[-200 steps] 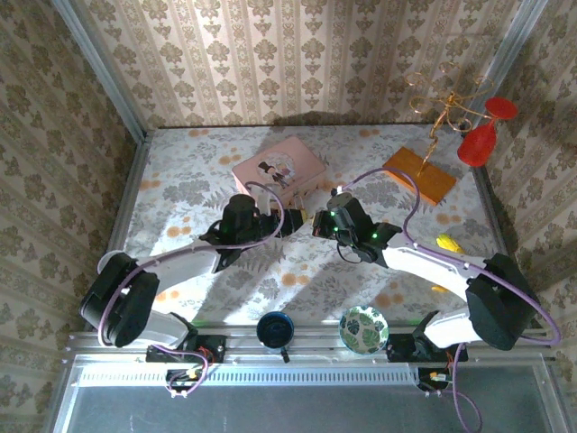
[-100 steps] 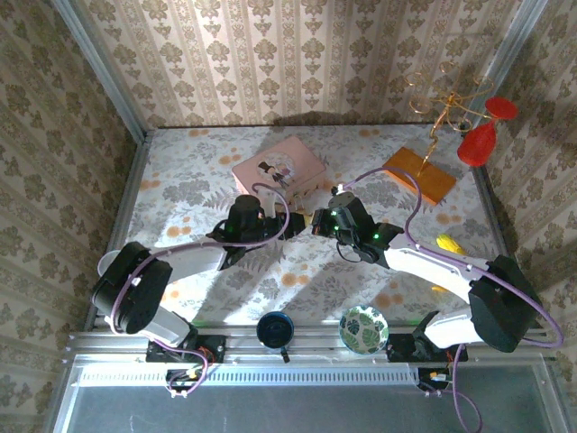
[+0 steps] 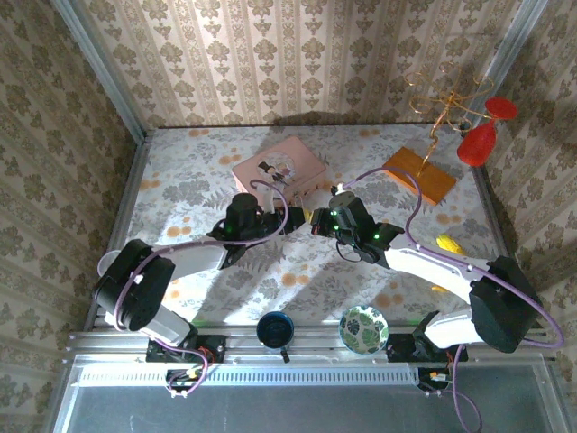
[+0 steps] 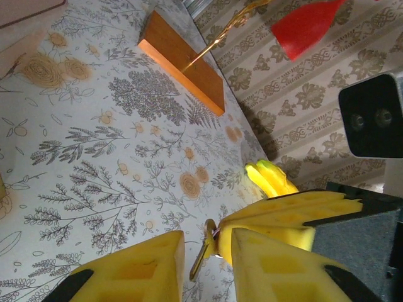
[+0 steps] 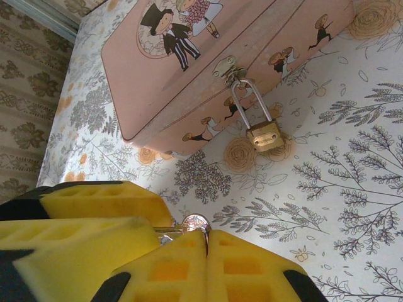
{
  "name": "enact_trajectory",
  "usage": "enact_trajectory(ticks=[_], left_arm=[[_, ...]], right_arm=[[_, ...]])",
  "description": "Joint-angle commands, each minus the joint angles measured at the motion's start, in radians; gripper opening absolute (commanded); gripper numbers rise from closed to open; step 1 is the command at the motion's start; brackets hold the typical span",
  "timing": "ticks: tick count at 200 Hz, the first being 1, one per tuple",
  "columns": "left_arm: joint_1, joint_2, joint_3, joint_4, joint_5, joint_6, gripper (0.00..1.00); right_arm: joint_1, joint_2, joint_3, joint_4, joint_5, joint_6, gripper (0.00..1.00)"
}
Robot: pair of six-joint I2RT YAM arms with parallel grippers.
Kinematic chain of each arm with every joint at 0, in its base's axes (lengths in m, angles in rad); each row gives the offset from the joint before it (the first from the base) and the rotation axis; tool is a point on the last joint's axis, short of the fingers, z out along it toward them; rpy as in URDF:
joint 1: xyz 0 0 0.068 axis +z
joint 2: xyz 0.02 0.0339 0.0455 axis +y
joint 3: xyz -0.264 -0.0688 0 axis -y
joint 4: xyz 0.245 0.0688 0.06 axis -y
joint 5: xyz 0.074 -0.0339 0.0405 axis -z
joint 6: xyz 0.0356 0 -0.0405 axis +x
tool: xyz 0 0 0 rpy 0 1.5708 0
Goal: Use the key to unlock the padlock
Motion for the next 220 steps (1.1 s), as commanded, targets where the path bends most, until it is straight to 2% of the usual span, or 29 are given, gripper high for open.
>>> enact_trajectory(ticks=[1, 39, 106, 137, 174, 220], left_arm=[[0.008, 0.009, -0.002, 0.030, 0.023, -0.013, 0.28], [0.008, 0.010, -0.005, 0.031, 0.023, -0.011, 0.25], [0.009, -0.003, -0.011, 0.043, 0.003, 0.013, 0.00], [0.013, -0.037, -0.011, 0.008, -0.012, 0.063, 0.00], [0.030, -0.145, 0.010, -0.175, -0.024, 0.235, 0.00], [0.030, -0.321, 0.086, -0.515, -0.082, 0.552, 0.00]], right_arm=[[0.004, -0.025, -0.015, 0.023, -0.005, 0.022, 0.00], [0.004, -0.026, -0.012, 0.027, -0.009, 0.025, 0.00], [0.004, -0.032, -0.017, 0.030, -0.021, 0.023, 0.00], [0.004, -0.042, -0.030, 0.036, -0.024, 0.022, 0.00], [0.004, -0.089, -0.048, -0.010, 0.002, 0.003, 0.00], [0.000, -0.210, -0.096, -0.072, 0.064, -0.041, 0.22]])
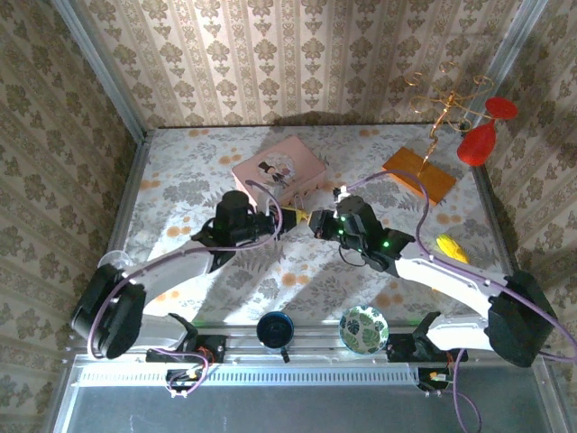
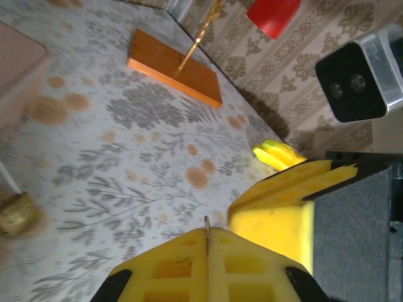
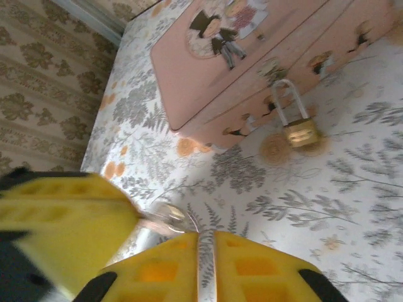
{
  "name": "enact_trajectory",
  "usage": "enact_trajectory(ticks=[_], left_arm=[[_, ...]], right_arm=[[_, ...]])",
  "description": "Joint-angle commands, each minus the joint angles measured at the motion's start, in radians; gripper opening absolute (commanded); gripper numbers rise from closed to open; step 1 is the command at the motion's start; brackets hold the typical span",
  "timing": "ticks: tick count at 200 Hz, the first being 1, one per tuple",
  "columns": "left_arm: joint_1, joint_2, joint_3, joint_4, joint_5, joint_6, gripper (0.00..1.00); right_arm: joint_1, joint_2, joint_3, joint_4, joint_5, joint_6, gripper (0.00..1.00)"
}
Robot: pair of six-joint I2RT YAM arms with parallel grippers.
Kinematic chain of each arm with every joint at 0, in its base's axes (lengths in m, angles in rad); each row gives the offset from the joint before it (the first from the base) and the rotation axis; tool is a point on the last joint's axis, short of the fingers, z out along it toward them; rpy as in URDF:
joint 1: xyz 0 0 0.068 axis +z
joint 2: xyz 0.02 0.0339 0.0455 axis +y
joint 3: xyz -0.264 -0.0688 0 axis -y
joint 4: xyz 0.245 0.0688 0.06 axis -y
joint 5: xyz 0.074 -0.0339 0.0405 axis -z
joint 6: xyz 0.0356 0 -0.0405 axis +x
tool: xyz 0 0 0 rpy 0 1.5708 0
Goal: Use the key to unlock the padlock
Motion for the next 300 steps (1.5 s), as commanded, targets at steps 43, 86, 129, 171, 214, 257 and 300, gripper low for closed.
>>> enact_trajectory(ticks=[43, 86, 129, 171, 214, 257, 300], left_arm=[[0.012, -0.187, 0.099, -0.334, 0.005, 0.386, 0.00], [-0.008, -0.236, 0.154, -0.423, 0.261, 0.534, 0.00], [-0.017, -0.248, 0.183, -0.499, 0.400, 0.604, 0.00], [-0.024, -0.267, 0.166, -0.495, 0.446, 0.636, 0.00], [-0.019, -0.271, 0.148, -0.464, 0.456, 0.637, 0.00], [0.002, -0.271, 0.140, -0.415, 0.480, 0.589, 0.00], [0.026, -0.263, 0.111, -0.245, 0.518, 0.445, 0.00]], right_arm=[[-0.016, -0.205, -0.078, -0.028, 0.069, -0.145, 0.48], [-0.016, -0.264, -0.115, 0.158, -0.236, -0.352, 0.63], [-0.016, -0.217, -0.060, 0.160, -0.485, -0.463, 0.54], [-0.016, -0.176, -0.031, 0.187, -0.626, -0.485, 0.43], [-0.018, -0.205, -0.049, 0.174, -0.614, -0.500, 0.41], [-0.036, -0.304, -0.110, 0.206, -0.577, -0.492, 0.42], [-0.038, -0.299, -0.115, 0.237, -0.621, -0.477, 0.42]])
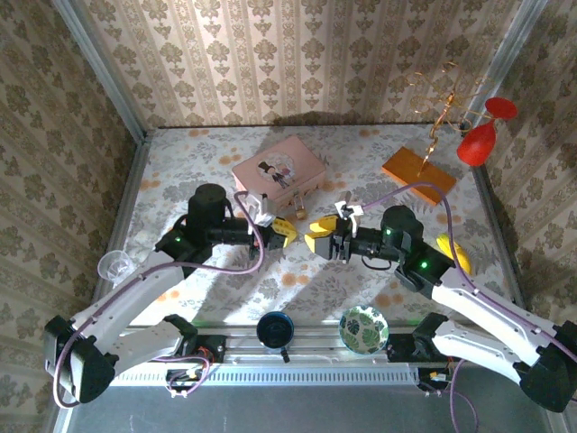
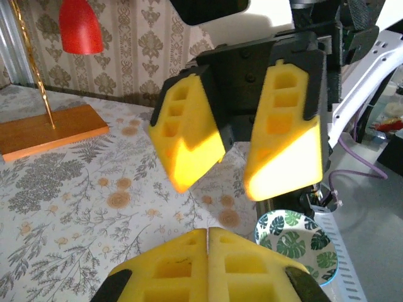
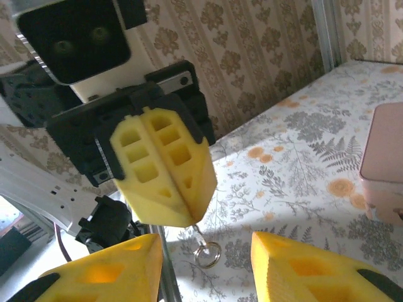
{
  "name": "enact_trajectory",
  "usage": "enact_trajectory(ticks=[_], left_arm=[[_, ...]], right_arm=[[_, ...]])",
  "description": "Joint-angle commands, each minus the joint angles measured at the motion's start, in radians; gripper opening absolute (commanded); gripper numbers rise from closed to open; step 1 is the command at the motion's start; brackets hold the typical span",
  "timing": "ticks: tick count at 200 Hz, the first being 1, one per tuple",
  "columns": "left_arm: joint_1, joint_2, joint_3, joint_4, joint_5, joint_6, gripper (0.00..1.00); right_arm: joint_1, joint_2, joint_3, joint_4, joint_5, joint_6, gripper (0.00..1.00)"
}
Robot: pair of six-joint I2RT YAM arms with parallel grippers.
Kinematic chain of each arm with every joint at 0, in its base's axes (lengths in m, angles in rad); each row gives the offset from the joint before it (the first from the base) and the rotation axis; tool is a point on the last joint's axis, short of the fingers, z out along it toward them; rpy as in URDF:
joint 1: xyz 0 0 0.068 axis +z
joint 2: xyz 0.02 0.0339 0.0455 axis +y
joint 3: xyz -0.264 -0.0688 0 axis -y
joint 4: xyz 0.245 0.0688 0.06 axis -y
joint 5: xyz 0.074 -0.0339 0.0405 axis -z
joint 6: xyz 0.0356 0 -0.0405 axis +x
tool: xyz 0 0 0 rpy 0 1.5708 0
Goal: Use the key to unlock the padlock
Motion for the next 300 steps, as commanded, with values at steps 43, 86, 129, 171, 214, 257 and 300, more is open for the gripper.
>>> enact_trajectory(ticks=[43, 86, 129, 171, 214, 257, 300], left_arm=[[0.014, 0.003, -0.010, 0.151, 0.125, -0.119, 0.00], [0.014, 0.000, -0.019, 0.161, 0.127, -0.126, 0.00], [0.014, 0.000, -0.023, 0.170, 0.134, -0.128, 0.00], [0.016, 0.000, -0.025, 0.172, 0.141, -0.128, 0.00], [0.016, -0.002, -0.027, 0.182, 0.143, -0.136, 0.00], [0.016, -0.003, -0.027, 0.183, 0.152, -0.141, 0.00], [0.016, -0.004, -0.030, 0.195, 0.160, -0.153, 0.00]], right_arm=[[-0.004, 0.071, 0.012, 0.113, -0.100, 0.014, 0.40], [-0.004, 0.131, 0.048, 0.141, -0.160, 0.020, 0.36], [-0.003, 0.151, 0.055, 0.157, -0.175, 0.028, 0.29], [-0.004, 0.135, 0.050, 0.153, -0.158, 0.022, 0.29], [-0.004, 0.129, 0.050, 0.143, -0.161, 0.020, 0.22], [-0.004, 0.098, 0.032, 0.138, -0.121, 0.012, 0.31], [-0.003, 0.061, 0.019, 0.125, -0.109, 0.009, 0.32]])
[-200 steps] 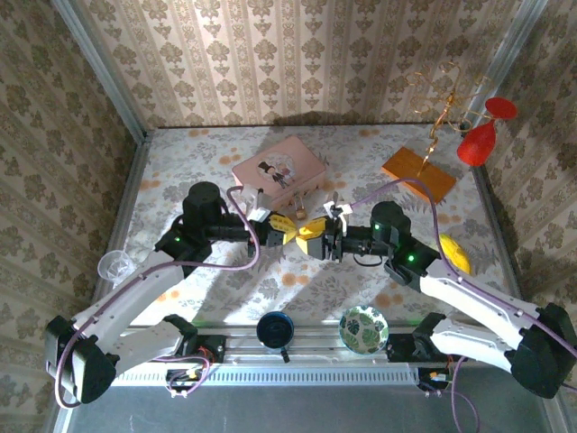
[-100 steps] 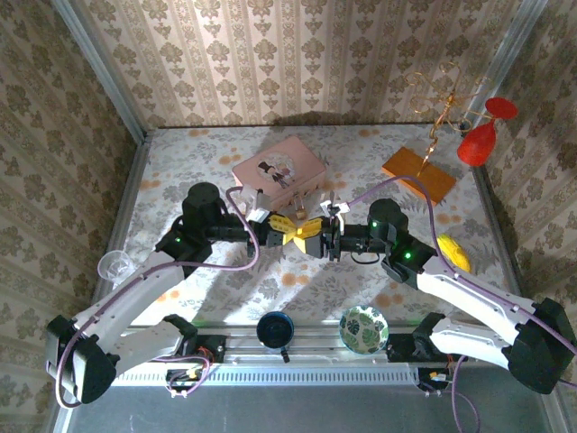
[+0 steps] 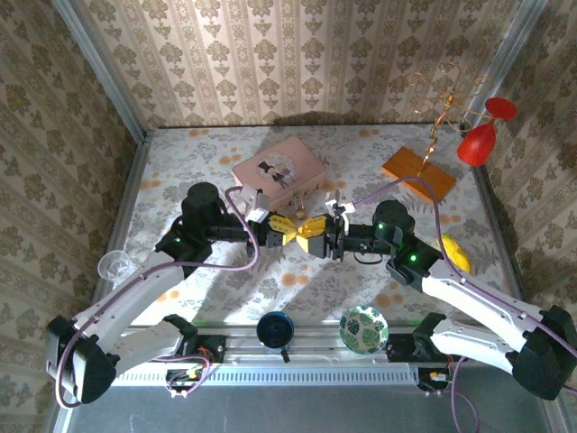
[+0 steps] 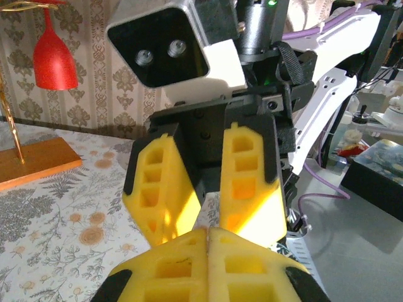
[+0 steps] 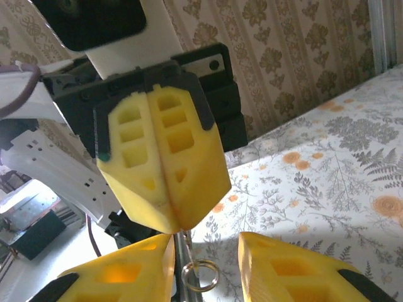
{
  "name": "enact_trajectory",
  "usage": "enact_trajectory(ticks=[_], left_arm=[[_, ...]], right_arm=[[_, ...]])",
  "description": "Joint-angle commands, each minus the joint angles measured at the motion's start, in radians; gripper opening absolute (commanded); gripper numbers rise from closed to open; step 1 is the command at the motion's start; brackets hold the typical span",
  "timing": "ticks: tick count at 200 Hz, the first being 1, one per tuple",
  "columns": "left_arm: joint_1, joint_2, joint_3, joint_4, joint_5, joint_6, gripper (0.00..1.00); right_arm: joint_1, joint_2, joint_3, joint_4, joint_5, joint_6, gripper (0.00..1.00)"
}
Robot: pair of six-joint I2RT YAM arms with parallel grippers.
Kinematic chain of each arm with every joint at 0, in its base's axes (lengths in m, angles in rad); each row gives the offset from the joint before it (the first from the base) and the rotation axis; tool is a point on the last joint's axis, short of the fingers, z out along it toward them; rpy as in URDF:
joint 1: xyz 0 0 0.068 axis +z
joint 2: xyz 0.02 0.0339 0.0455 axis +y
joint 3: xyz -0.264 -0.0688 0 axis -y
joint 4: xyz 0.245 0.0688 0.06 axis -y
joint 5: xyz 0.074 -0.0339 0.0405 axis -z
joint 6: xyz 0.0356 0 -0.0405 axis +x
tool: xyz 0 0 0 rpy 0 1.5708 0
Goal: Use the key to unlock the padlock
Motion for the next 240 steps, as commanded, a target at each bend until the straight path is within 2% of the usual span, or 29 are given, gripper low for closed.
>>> enact_trajectory(ticks=[1, 145, 176, 198, 216, 220, 228, 240], left_arm=[[0.002, -0.006, -0.011, 0.030, 0.037, -0.022, 0.00], [0.002, -0.003, -0.011, 0.063, 0.047, -0.049, 0.00], [0.002, 0.000, -0.009, 0.068, 0.047, -0.053, 0.00], [0.003, 0.000, -0.008, 0.072, 0.038, -0.059, 0.00], [0.009, -0.003, -0.006, 0.071, 0.016, -0.072, 0.00], [0.011, -0.003, -0.005, 0.071, 0.011, -0.079, 0.04], [0.018, -0.002, -0.003, 0.071, 0.004, -0.093, 0.19], [0.032, 0.001, 0.000, 0.076, 0.006, -0.119, 0.27]], right_arm=[[-0.005, -0.029, -0.002, 0.007, 0.019, -0.005, 0.32], [-0.004, 0.024, 0.011, 0.033, -0.033, 0.008, 0.24], [-0.003, 0.044, 0.020, 0.046, -0.052, 0.017, 0.15], [-0.003, 0.055, 0.027, 0.048, -0.054, 0.018, 0.00], [-0.004, 0.053, 0.026, 0.046, -0.030, 0.021, 0.00], [-0.004, 0.052, 0.026, 0.044, -0.024, 0.021, 0.00], [-0.004, 0.049, 0.026, 0.040, -0.009, 0.022, 0.00], [-0.004, 0.042, 0.026, 0.024, 0.021, 0.023, 0.00]])
